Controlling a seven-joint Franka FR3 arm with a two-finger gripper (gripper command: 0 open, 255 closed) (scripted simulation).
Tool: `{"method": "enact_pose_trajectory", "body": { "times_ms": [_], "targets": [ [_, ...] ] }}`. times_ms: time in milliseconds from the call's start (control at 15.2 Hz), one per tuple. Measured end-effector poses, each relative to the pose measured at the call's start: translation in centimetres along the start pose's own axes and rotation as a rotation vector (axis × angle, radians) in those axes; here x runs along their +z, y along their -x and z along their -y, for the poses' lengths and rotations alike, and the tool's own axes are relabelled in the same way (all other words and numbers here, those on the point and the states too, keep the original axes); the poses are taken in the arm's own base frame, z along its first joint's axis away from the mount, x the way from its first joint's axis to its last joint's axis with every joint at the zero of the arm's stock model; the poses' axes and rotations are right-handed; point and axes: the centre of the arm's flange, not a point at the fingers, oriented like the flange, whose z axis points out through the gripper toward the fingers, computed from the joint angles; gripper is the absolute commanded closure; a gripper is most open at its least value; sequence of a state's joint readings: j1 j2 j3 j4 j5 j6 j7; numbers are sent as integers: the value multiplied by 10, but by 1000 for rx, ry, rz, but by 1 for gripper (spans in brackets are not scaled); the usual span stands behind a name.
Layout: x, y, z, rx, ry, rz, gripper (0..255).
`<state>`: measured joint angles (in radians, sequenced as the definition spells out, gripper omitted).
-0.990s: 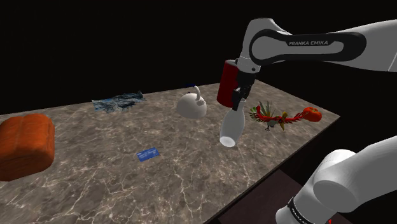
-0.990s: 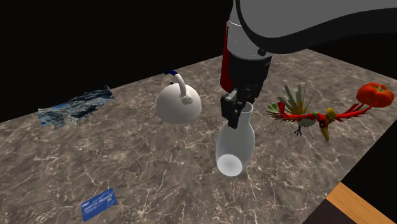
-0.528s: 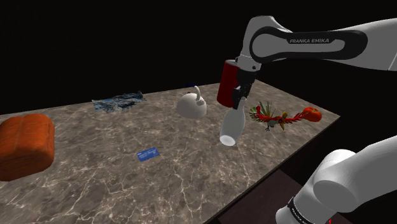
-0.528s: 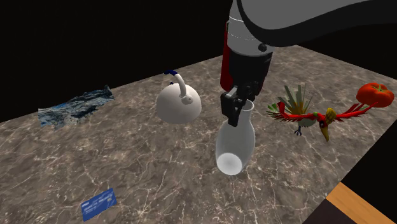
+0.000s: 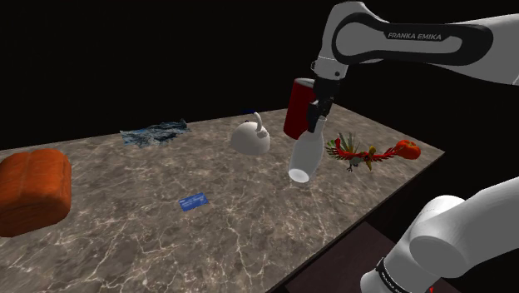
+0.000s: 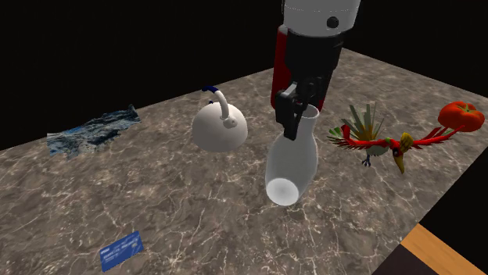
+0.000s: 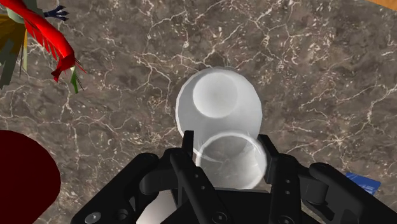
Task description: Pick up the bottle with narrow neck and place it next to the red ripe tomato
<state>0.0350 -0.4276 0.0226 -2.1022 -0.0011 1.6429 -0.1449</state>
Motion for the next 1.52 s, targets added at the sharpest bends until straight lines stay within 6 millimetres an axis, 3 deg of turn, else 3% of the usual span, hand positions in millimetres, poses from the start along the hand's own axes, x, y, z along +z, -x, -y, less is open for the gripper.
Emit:
{"method": "enact_pose_trajectory", "body": {
  "times_ms": [1320, 1518],
  "targets": [
    [-105, 3, 0, 0, 0, 0, 255],
    [-108, 15, -24, 1, 0, 0, 255]
  ]
}}
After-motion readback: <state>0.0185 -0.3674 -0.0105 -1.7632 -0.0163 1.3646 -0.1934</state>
